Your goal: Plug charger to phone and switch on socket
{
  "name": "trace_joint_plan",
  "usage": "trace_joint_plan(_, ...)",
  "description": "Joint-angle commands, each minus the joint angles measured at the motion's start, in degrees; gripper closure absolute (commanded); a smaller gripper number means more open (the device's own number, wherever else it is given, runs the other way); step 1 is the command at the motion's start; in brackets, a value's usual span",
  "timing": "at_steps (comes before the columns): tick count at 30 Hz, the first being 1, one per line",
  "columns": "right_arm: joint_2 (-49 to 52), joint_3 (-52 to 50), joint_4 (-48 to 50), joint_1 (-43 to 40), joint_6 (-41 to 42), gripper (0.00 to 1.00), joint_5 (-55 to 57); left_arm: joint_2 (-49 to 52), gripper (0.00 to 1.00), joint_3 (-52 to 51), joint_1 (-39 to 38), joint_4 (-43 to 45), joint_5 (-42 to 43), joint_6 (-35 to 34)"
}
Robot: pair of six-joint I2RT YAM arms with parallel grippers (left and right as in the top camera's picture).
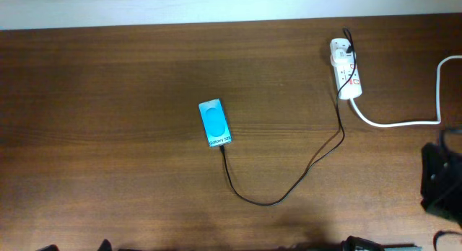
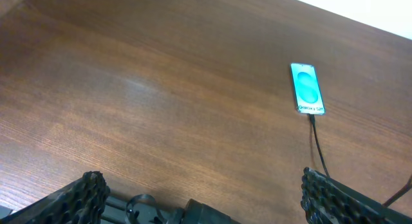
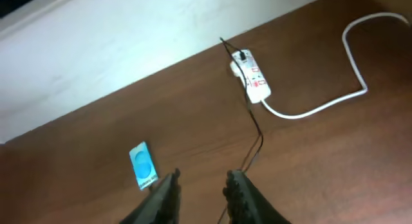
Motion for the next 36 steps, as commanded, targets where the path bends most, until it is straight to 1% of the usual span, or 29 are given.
trace_joint_plan(1, -3.52, -0.13, -0.37, 7.28, -2.38, 0.37, 2.95, -0.31, 0.01, 0.00, 0.13, -0.02, -0.79, -0.92)
trace_joint_plan(2, -4.55, -0.13, -0.37, 8.94, -2.38, 0.16, 4.39, -0.31, 0.00, 0.00, 0.13, -0.02, -0.79, -0.94)
trace_joint_plan(3, -5.09, -0.13, -0.37, 9.70, -2.38, 0.00, 4.50, -0.31, 0.01, 0.00, 0.13, -0.02, -0.79, -0.94)
trace_joint_plan(5, -6.82, -0.13, -0.37, 10.73, -2.38, 0.02, 4.44, -0.31, 0.01, 0.00, 0.13, -0.02, -0.79, -0.94)
trace_joint_plan(9, -6.86, -0.15, -0.35, 10.73, -2.38, 0.02, 3.39, -0.31, 0.01, 0.00, 0.13, 0.00, -0.79, -0.94)
trace_joint_plan(10, -6.88, -0.13, -0.35, 10.73, -2.38, 0.02, 7.54, -0.31, 0.01, 0.00, 0.13, 0.00, -0.79, -0.94)
trace_joint_plan(12, -8.11, -1.77, -0.37, 10.60, -9.25, 0.02, 7.50, -0.31, 0.01, 0.00, 0.13, 0.00, -0.79, -0.94)
trace_joint_plan(13, -9.88, -3.89, -0.37, 10.62, -11.19, 0.02, 7.52, -0.31, 0.01, 0.00, 0.13, -0.02, -0.79, -0.94)
trace_joint_plan(16, -19.89, -14.80, -0.26, 10.62, -11.17, 0.02, 10.80, -0.31, 0.01, 0.00, 0.13, -0.02, -0.79, -0.92)
trace_joint_plan(17, -25.42, -20.13, 1.75, 10.62, -11.19, 0.02, 11.91, -0.31, 0.01, 0.00, 0.13, 0.00, -0.79, -0.94)
trace_joint_plan(19, -32.57, -26.03, 5.60, 10.62, -11.21, 0.02, 12.02, -0.31, 0.01, 0.00, 0.13, -0.02, -0.79, -0.92)
trace_joint_plan(20, -37.94, -30.03, 7.69, 10.62, -11.19, 0.02, 13.75, -0.31, 0.01, 0.00, 0.13, 0.00, -0.79, -0.94)
trace_joint_plan(27, -57.79, -42.16, 16.46, 10.62, -11.19, 0.02, 14.19, -0.31, 0.01, 0.00, 0.13, 0.00, -0.79, -0.92)
trace_joint_plan(29, -58.21, -45.05, 18.27, 10.58, -11.45, 0.02, 14.19, -0.31, 0.01, 0.00, 0.13, -0.02, -0.79, -0.94)
trace_joint_plan(30, -58.21, -47.56, 20.61, 10.58, -12.79, 0.02, 13.53, -0.31, 0.01, 0.00, 0.13, -0.02, -0.79, -0.94)
trace_joint_plan(32, -58.21, -55.95, 31.56, 10.58, -15.06, 0.02, 10.78, -0.31, 0.01, 0.00, 0.13, -0.02, -0.79, -0.94)
trace_joint_plan(33, -58.21, -63.47, 41.13, 10.58, -15.04, 0.02, 4.92, -0.31, 0.01, 0.00, 0.13, -0.02, -0.79, -0.94)
trace_joint_plan(35, -58.18, -68.46, 46.73, 10.58, -15.02, 0.02, 0.35, -0.31, 0.01, 0.00, 0.13, 0.00, -0.79, -0.94)
trace_joint_plan(36, -58.23, -78.71, 58.82, 10.62, -10.25, 0.02, -2.64, -0.31, 0.01, 0.00, 0.13, -0.02, -0.79, -0.92)
